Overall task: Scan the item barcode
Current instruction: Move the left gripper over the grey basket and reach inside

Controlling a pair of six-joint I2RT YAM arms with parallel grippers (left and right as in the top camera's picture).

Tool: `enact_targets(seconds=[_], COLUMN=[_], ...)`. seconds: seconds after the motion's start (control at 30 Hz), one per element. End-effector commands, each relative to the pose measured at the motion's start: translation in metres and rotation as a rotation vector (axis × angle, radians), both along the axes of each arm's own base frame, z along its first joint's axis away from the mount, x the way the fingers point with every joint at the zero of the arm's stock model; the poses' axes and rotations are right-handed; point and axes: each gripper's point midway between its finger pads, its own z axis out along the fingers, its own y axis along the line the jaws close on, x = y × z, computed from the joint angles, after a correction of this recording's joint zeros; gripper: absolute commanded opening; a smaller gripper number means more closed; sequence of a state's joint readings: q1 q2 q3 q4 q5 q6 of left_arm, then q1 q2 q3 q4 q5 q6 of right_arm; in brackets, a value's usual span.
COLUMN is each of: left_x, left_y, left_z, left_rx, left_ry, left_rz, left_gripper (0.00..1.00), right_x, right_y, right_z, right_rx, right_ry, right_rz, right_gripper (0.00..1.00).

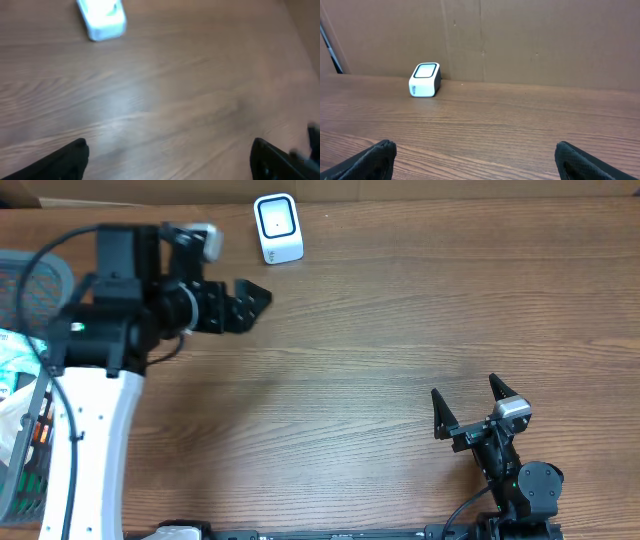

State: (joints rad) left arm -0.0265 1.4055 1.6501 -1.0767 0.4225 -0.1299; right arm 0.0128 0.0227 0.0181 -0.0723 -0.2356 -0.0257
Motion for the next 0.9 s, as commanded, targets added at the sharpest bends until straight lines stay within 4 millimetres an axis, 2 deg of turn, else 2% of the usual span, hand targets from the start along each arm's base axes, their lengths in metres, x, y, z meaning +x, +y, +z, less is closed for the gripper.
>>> enact_targets(seconds=[0.0,0.07,0.2,0.27,0.37,0.47,0.6,0.7,0.87], left_x=[0.007,0.006,-0.001,-0.008,-0.024,-0.046,-0.074,-0.092,-0.097], left_y=[0.041,0.068,0.122,0.155,0.207,0.260,0.311,0.335,0.356], left_z=[0.055,0.078,0.109,0.114,0.108,0.091,0.057,0.022,-0.036], left_rx=[-0.073,-0.087,-0.106,-0.114,-0.144,-0.150,-0.100,-0.048,0.010], left_ry=[-0.097,-0.144,-0.213,-0.220,-0.188,-0.131,-0.004,0.143,0.348], left_rz=[0.206,0.296,0.478,0.603,0.813,1.018,1.213,1.314,1.364], left_gripper=[0.89,0.88,0.89,0.92,0.97,0.97,0.96,0.95,0.90], right_x=[0.001,0.001,0.001,0.001,0.001,0.001,0.001,0.001,0.001], right_y=[-0.003,-0.003,-0.003,-0.003,-0.003,-0.003,-0.003,-0.003,-0.003], right_z=[-0.003,-0.003,-0.003,-0.003,-0.003,-0.003,-0.003,-0.003,-0.003], right_rx=[0.003,0.003,0.003,0.003,0.003,0.003,0.003,0.003,0.003], right_ry=[0.004,0.004,0.004,0.004,0.004,0.004,0.004,0.004,0.004], right_rz=[-0.013,-0.013,-0.013,-0.013,-0.013,-0.013,-0.013,-0.013,-0.013], right_gripper=[1.00,1.00,1.00,1.00,1.00,1.00,1.00,1.00,1.00])
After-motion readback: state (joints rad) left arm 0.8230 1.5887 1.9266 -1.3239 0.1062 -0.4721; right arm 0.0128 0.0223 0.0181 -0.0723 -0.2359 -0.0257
